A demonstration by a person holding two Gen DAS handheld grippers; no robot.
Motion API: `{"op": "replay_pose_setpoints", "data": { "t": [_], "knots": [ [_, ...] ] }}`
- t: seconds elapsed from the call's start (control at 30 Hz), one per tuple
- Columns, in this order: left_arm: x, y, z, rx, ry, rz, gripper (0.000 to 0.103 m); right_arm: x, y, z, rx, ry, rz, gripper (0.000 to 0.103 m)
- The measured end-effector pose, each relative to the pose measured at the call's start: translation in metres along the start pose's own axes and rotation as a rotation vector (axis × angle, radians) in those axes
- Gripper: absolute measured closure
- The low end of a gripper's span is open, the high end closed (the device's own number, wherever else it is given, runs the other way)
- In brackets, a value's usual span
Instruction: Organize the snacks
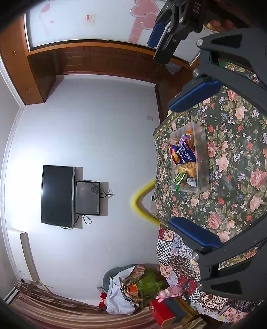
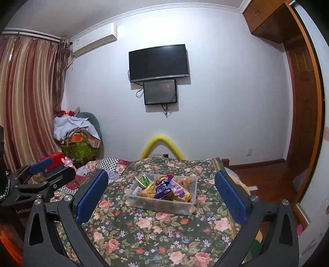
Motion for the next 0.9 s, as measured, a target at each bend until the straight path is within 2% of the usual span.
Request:
{"op": "replay_pose_setpoints", "data": {
  "t": [0.9],
  "knots": [
    [0.0011,-0.0028,-0.0064,-0.037,0.014,-0.008,0.000,0.0000,-0.0005,0.0042,-0.015,-0.026,-0.004,0.000]
  ]
}}
Point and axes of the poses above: each gripper's, at about its wrist camera, not at the fingertips, and y roughly the way its jaws point, z to its left, x to its top, the point moved 5 cm from there along y, roughly the way its jaws point, and after that the axes turned 5 degrees about -y, right-handed, at the moved point
